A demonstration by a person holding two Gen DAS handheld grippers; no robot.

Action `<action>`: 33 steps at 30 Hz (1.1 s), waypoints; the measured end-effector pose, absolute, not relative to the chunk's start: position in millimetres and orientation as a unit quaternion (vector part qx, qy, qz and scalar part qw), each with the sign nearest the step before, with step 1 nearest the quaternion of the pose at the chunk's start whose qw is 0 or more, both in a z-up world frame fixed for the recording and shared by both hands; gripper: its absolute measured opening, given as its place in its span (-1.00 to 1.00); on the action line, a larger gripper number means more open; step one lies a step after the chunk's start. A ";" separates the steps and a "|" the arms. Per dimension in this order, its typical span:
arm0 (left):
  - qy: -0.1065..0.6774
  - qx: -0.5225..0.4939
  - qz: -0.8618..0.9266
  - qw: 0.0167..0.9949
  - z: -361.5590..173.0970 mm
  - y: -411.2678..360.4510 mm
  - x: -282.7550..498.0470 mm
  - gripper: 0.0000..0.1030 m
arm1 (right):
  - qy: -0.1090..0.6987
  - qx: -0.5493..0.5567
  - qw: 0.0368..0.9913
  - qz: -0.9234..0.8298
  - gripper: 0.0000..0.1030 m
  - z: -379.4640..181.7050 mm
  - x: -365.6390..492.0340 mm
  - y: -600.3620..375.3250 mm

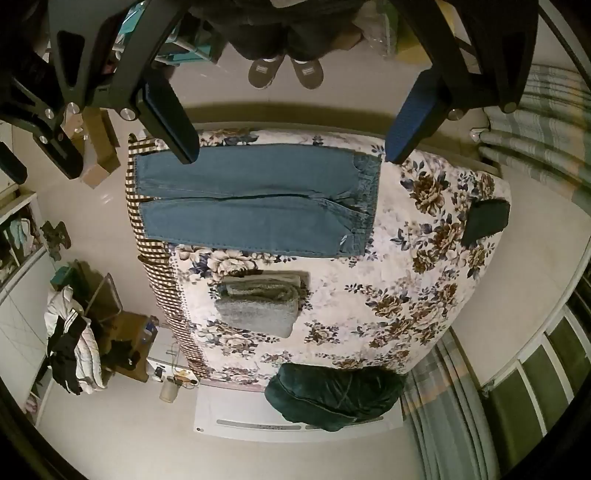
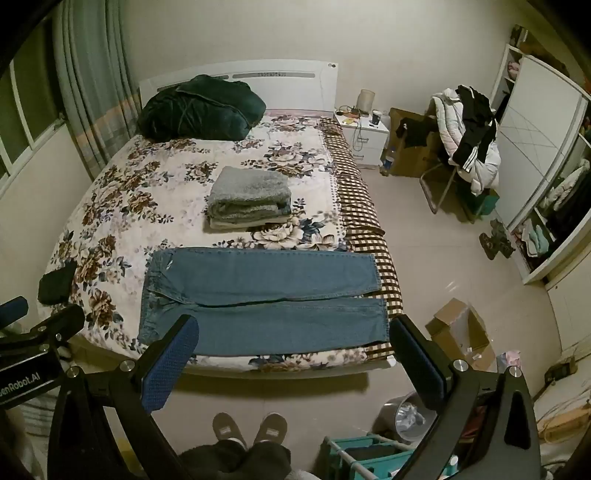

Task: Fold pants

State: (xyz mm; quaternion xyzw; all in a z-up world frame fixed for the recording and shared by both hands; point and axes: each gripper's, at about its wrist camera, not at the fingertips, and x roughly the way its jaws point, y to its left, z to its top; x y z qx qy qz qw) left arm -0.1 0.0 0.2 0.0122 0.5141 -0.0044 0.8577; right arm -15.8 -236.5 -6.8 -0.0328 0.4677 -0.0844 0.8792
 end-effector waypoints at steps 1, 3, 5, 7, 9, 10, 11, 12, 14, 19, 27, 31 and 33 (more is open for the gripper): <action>0.514 0.012 -0.004 0.858 0.3 0.1 -0.2 1.00 | 0.467 -0.033 0.879 -0.084 1.00 -6.6 -15.9 -236.0; 0.514 0.012 -0.001 0.858 1.1 -0.1 -0.4 1.00 | 0.469 -0.028 0.879 -0.083 1.00 -6.1 -15.5 -236.4; 0.513 0.011 0.000 0.858 2.8 -0.4 -0.8 1.00 | 0.468 -0.028 0.879 -0.082 1.00 -4.6 -15.2 -232.4; 0.511 0.011 0.003 0.860 4.7 -1.3 -1.1 1.00 | 0.466 -0.027 0.881 -0.080 1.00 -1.1 -15.9 -229.8; 0.511 0.009 -0.003 0.860 5.2 2.7 -0.2 1.00 | 0.463 -0.025 0.883 -0.079 1.00 -0.5 -18.0 -229.7; 0.510 0.009 -0.002 0.860 6.0 2.7 -0.3 1.00 | 0.462 -0.024 0.883 -0.080 1.00 1.0 -18.7 -229.7; 0.510 0.009 -0.003 0.860 6.6 2.5 -0.3 1.00 | 0.463 -0.026 0.882 -0.080 1.00 2.2 -17.0 -229.5; 0.512 0.007 -0.005 0.859 5.8 3.2 0.7 1.00 | 0.463 -0.026 0.882 -0.079 1.00 3.3 -17.3 -229.4; 0.512 0.006 -0.004 0.859 7.8 3.8 1.3 1.00 | 0.462 -0.025 0.883 -0.079 1.00 1.2 -20.3 -229.6; 0.510 0.005 -0.005 0.860 8.6 5.1 1.0 1.00 | 0.462 -0.027 0.883 -0.078 1.00 -2.1 -17.8 -226.8; 0.507 0.004 -0.003 0.862 19.1 3.5 0.8 1.00 | 0.460 -0.032 0.884 -0.072 1.00 16.7 -23.1 -218.6; 0.507 0.003 -0.003 0.862 20.0 4.2 0.8 1.00 | 0.460 -0.033 0.884 -0.071 1.00 21.7 -24.1 -214.7; 0.504 0.004 -0.003 0.864 17.5 3.3 -0.7 1.00 | 0.460 -0.030 0.885 -0.071 1.00 19.8 -24.8 -216.8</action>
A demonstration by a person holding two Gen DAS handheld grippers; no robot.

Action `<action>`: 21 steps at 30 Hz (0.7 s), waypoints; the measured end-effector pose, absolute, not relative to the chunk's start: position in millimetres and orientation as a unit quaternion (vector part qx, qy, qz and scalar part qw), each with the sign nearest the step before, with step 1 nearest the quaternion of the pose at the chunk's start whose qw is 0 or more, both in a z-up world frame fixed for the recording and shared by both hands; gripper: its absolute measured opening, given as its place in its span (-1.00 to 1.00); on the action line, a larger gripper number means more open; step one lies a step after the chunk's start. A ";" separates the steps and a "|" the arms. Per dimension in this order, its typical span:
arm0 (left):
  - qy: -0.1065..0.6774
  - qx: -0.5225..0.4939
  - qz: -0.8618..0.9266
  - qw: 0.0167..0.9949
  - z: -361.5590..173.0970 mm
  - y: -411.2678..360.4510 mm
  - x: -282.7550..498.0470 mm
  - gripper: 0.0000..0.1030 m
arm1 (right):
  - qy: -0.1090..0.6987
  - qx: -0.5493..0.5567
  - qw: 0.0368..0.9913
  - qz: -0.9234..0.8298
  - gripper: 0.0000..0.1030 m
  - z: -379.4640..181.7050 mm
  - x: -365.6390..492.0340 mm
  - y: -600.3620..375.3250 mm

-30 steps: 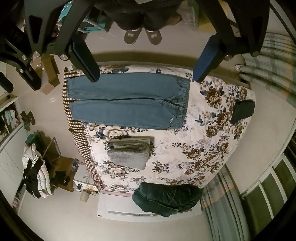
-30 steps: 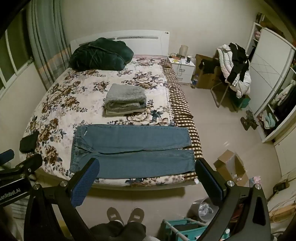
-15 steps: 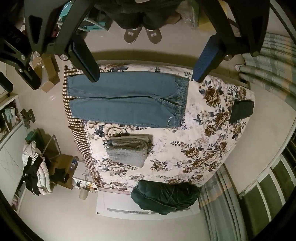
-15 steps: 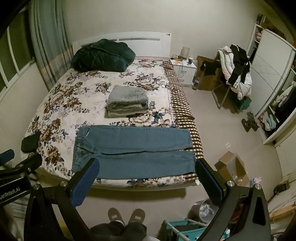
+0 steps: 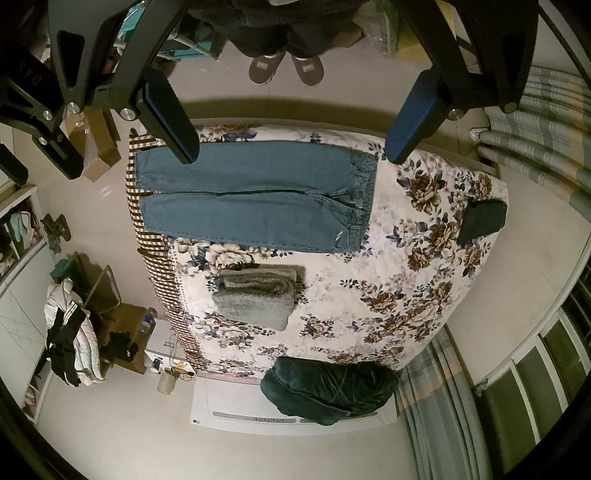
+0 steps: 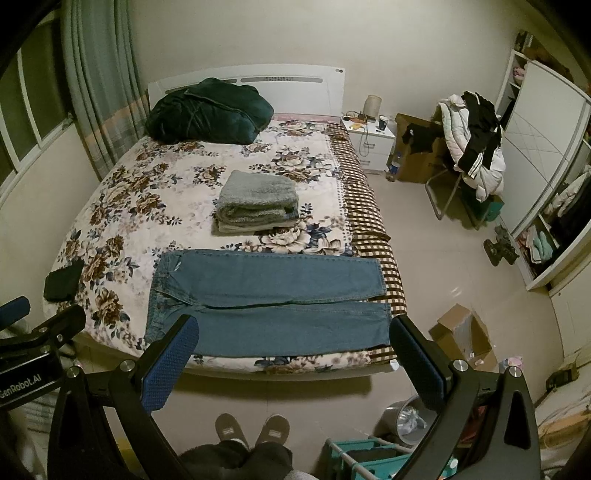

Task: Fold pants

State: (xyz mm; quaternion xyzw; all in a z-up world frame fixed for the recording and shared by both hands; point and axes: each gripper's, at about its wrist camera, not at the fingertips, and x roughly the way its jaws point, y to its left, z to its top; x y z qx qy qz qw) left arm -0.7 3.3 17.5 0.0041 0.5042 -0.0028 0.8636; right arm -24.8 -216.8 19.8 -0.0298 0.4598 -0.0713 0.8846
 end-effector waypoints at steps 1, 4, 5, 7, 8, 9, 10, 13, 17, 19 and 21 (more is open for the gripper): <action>0.505 0.004 -0.003 0.863 17.5 3.7 -0.5 1.00 | 0.459 -0.031 0.885 -0.072 1.00 20.3 -25.0 -215.3; 0.504 0.003 -0.003 0.864 17.6 4.2 -0.6 1.00 | 0.459 -0.030 0.885 -0.072 1.00 19.1 -24.3 -216.5; 0.504 0.002 -0.003 0.864 19.8 4.6 -0.3 1.00 | 0.459 -0.031 0.885 -0.072 1.00 20.9 -24.5 -213.7; 0.504 0.003 -0.003 0.864 17.5 3.9 -0.9 1.00 | 0.460 -0.029 0.885 -0.072 1.00 19.3 -24.4 -217.2; 0.504 0.004 -0.004 0.864 17.8 4.0 -0.9 1.00 | 0.460 -0.029 0.885 -0.071 1.00 21.4 -24.7 -214.6; 0.504 0.003 -0.003 0.864 18.3 4.3 -1.0 1.00 | 0.460 -0.030 0.885 -0.072 1.00 19.5 -24.6 -215.9; 0.504 0.003 -0.004 0.864 17.5 4.3 -1.3 1.00 | 0.459 -0.030 0.885 -0.072 1.00 20.1 -24.7 -215.0; 0.503 0.003 -0.004 0.864 17.4 4.3 -1.3 1.00 | 0.460 -0.030 0.885 -0.072 1.00 18.7 -24.7 -216.7; 0.502 0.004 -0.004 0.865 19.4 4.6 -1.4 1.00 | 0.459 -0.029 0.885 -0.072 1.00 19.1 -24.6 -216.5; 0.503 0.003 -0.004 0.865 17.6 4.4 -1.1 1.00 | 0.459 -0.030 0.885 -0.072 1.00 19.0 -24.5 -216.6; 0.503 0.002 -0.003 0.864 20.0 2.3 0.2 1.00 | 0.459 -0.029 0.885 -0.072 1.00 20.0 -24.4 -215.9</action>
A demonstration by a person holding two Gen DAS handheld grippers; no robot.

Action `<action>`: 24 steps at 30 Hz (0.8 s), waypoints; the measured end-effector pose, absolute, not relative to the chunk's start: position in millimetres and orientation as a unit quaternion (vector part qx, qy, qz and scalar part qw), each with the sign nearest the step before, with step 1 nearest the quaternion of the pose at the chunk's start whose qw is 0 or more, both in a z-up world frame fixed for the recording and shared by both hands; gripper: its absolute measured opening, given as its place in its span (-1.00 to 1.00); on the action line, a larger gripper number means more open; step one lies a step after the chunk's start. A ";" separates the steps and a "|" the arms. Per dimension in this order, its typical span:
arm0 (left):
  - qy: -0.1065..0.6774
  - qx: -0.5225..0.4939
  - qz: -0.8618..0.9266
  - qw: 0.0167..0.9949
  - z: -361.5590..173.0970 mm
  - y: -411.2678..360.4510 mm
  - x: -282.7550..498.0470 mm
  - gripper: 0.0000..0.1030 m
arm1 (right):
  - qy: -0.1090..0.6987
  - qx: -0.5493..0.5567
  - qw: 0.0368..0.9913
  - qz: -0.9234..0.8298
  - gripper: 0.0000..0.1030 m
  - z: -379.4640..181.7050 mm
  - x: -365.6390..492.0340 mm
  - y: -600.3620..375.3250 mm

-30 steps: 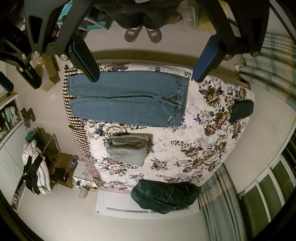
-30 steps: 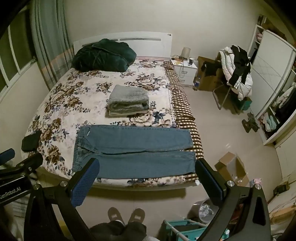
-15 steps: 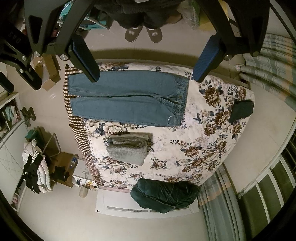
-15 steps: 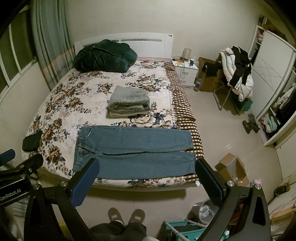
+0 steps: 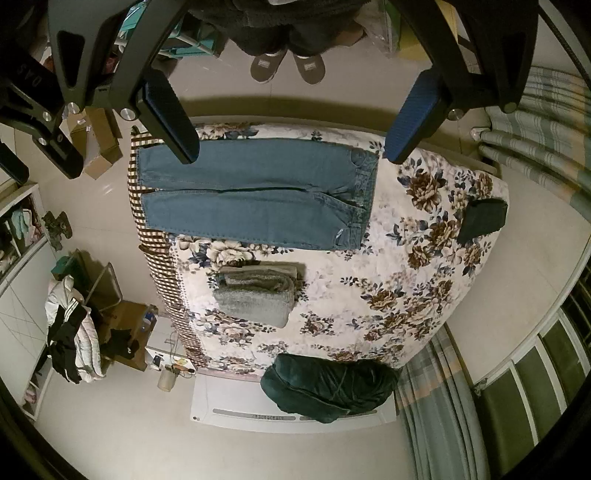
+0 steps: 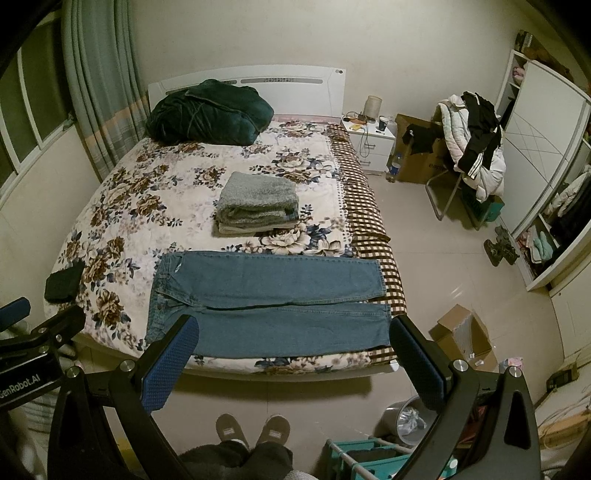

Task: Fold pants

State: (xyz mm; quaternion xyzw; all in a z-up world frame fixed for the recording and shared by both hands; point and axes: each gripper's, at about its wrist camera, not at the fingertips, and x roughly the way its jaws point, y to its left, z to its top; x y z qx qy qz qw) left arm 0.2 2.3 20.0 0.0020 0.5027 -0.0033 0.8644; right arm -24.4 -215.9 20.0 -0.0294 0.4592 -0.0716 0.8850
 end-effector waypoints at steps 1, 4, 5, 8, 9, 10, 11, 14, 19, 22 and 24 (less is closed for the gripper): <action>0.503 0.001 -0.003 0.865 21.3 2.4 0.4 1.00 | 0.459 -0.029 0.885 -0.071 1.00 19.6 -24.3 -216.8; 0.502 0.002 -0.003 0.865 21.7 1.9 0.5 1.00 | 0.459 -0.030 0.885 -0.071 1.00 20.5 -24.5 -214.8; 0.502 0.002 -0.004 0.865 21.8 2.3 0.4 1.00 | 0.459 -0.030 0.885 -0.071 1.00 21.0 -24.6 -214.1; 0.502 0.002 -0.004 0.865 20.0 2.5 0.0 1.00 | 0.460 -0.029 0.885 -0.071 1.00 19.4 -24.7 -216.5; 0.502 0.001 -0.004 0.865 20.6 2.7 -0.1 1.00 | 0.459 -0.029 0.885 -0.071 1.00 19.7 -24.9 -216.0; 0.502 0.001 -0.003 0.865 21.3 2.6 0.0 1.00 | 0.459 -0.029 0.885 -0.072 1.00 20.7 -25.2 -214.5; 0.502 0.001 -0.004 0.865 21.9 2.4 0.0 1.00 | 0.460 -0.030 0.884 -0.072 1.00 19.0 -24.9 -216.4; 0.501 0.002 -0.004 0.866 19.5 2.8 -0.9 1.00 | 0.460 -0.029 0.885 -0.072 1.00 18.8 -25.1 -216.5; 0.501 0.001 -0.004 0.865 19.3 3.5 -0.9 1.00 | 0.460 -0.029 0.885 -0.072 1.00 18.3 -25.0 -216.6; 0.501 0.001 -0.004 0.866 19.3 3.7 -1.1 1.00 | 0.460 -0.028 0.885 -0.072 1.00 19.3 -25.3 -215.0; 0.501 0.000 -0.005 0.865 20.2 4.0 -1.3 1.00 | 0.460 -0.029 0.885 -0.072 1.00 18.7 -25.0 -216.0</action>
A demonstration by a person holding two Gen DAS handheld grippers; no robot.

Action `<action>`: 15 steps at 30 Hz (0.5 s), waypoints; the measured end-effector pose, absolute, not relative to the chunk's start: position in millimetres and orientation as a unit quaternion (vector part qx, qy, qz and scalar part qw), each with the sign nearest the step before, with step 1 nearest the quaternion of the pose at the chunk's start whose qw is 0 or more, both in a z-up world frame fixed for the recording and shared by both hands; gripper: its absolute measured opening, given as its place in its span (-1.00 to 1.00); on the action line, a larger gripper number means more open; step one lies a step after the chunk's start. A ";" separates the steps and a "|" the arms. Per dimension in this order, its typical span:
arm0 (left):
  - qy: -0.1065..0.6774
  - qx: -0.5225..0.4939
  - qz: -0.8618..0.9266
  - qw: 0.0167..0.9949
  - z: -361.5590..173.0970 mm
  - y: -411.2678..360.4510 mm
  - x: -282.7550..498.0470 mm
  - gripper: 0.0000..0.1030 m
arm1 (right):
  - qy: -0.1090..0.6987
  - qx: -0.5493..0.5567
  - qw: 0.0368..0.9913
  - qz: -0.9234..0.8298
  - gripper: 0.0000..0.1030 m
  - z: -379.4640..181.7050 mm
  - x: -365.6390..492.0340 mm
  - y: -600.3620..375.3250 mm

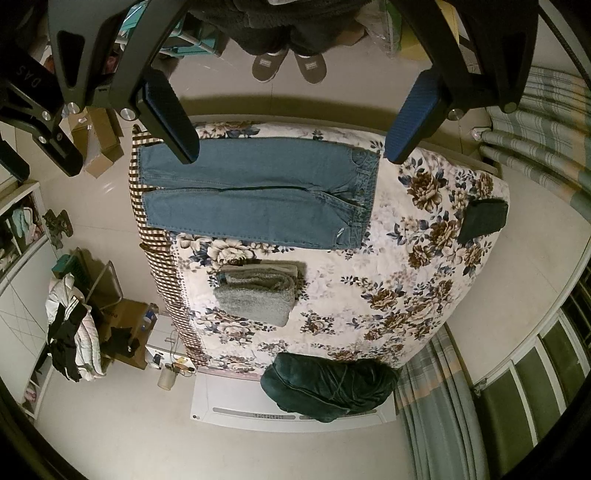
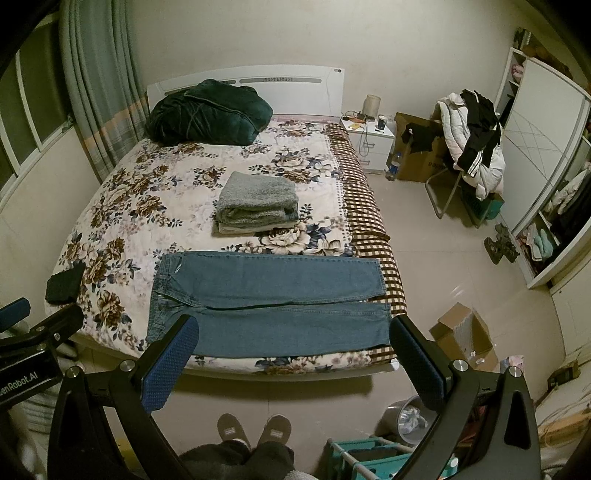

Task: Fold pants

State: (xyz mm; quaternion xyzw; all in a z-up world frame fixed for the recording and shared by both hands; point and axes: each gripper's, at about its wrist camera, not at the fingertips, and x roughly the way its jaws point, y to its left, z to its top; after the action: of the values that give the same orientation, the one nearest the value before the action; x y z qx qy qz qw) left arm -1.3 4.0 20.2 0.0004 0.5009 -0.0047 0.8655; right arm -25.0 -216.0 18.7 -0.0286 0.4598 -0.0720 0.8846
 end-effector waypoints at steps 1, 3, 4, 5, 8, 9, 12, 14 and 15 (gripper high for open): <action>0.500 0.001 -0.005 0.866 19.5 3.9 -1.2 1.00 | 0.460 -0.028 0.885 -0.071 1.00 18.3 -24.8 -216.9; 0.501 0.000 -0.005 0.865 20.0 4.3 -1.0 1.00 | 0.460 -0.028 0.885 -0.072 1.00 18.7 -24.8 -216.1; 0.501 0.000 -0.005 0.865 19.6 4.2 -1.3 1.00 | 0.460 -0.028 0.885 -0.071 1.00 19.2 -24.9 -215.4; 0.501 0.000 -0.005 0.865 21.3 3.6 -1.5 1.00 | 0.461 -0.028 0.884 -0.071 1.00 19.7 -24.9 -214.6; 0.503 0.001 -0.004 0.864 25.2 3.5 -1.1 1.00 | 0.461 -0.028 0.884 -0.071 1.00 17.8 -24.7 -216.3; 0.502 0.000 -0.005 0.865 23.5 3.6 -1.7 1.00 | 0.462 -0.028 0.884 -0.070 1.00 18.9 -24.9 -215.1; 0.502 0.000 -0.004 0.865 24.6 3.5 -2.7 1.00 | 0.465 -0.027 0.882 -0.067 1.00 21.8 -24.4 -211.9; 0.501 0.000 -0.005 0.865 22.3 4.3 -2.9 1.00 | 0.469 -0.025 0.880 -0.065 1.00 21.8 -22.0 -213.3; 0.502 0.000 -0.005 0.865 21.9 4.8 -3.1 1.00 | 0.471 -0.025 0.880 -0.064 1.00 21.5 -20.6 -215.4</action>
State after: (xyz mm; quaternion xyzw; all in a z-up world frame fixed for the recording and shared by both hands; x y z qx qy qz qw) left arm -3.1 4.8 21.9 0.0004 0.5018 -0.0047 0.8650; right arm -20.6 -215.4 21.5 -0.0247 0.4708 -0.0638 0.8796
